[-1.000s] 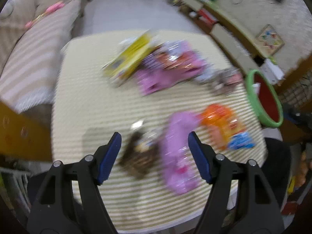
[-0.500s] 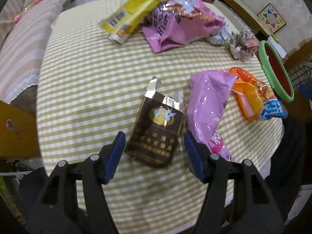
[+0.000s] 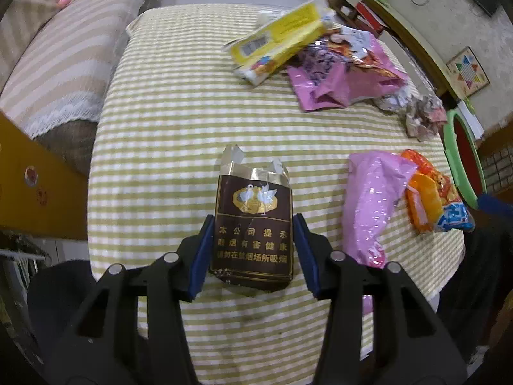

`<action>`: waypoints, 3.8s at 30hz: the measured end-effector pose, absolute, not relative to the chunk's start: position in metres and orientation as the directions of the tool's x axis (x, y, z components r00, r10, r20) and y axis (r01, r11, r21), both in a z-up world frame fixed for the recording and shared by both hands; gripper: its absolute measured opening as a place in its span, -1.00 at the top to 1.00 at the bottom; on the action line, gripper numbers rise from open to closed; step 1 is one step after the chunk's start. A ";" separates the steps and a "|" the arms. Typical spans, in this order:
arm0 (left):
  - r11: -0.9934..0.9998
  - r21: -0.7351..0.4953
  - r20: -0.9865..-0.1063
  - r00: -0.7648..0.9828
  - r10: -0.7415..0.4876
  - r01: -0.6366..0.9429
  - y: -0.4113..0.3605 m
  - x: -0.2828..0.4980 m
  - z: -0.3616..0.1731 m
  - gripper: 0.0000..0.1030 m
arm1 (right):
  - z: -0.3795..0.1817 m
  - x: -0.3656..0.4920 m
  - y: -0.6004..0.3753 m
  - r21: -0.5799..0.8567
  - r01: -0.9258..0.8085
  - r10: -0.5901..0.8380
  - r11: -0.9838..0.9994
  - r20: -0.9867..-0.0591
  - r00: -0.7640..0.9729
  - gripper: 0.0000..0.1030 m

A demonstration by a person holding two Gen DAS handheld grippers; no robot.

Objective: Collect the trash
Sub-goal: 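Grasp the brown cigarette box with the left gripper, then grasp the pink snack wrapper with the right gripper and lift it, then carry the cigarette box and pink wrapper to the red bin and release both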

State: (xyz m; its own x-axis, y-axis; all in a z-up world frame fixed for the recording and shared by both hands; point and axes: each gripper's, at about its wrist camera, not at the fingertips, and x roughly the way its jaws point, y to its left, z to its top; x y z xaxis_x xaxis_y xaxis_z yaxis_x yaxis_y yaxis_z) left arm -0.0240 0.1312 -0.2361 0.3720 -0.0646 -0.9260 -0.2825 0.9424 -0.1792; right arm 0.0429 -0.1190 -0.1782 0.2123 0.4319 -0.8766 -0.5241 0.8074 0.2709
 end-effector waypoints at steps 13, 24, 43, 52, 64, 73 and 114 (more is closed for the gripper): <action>0.910 -0.228 -0.925 0.370 -0.091 -0.346 0.143 -0.033 -0.241 0.06 | -0.256 0.042 -0.060 0.272 -0.598 0.350 0.754 -0.937 0.014 0.09; 0.917 -0.225 -0.925 0.369 -0.094 -0.331 0.138 -0.030 -0.243 -0.05 | -0.250 0.051 -0.083 0.310 -0.562 0.377 0.767 -0.926 0.004 0.41; 0.928 -0.201 -0.930 0.360 -0.079 -0.315 0.134 -0.023 -0.246 0.09 | -0.257 0.059 -0.063 0.293 -0.555 0.368 0.778 -0.930 0.024 0.04; 0.926 -0.200 -0.928 0.364 -0.074 -0.321 0.134 -0.026 -0.245 0.10 | -0.249 0.059 -0.071 0.313 -0.556 0.395 0.770 -0.918 0.030 0.45; 0.915 -0.252 -0.878 0.471 -0.079 -0.316 0.126 -0.029 -0.197 0.10 | -0.174 0.063 -0.116 0.351 -0.519 0.511 0.779 -0.835 0.204 0.46; 0.913 -0.294 -0.847 0.519 -0.113 -0.281 0.107 -0.017 -0.169 0.10 | -0.145 0.072 -0.143 0.367 -0.480 0.536 0.797 -0.796 0.281 0.46; 0.953 -0.281 -0.807 0.566 -0.169 -0.117 0.033 0.024 -0.128 0.10 | -0.132 0.097 -0.235 0.408 -0.309 0.507 0.859 -0.761 0.405 0.45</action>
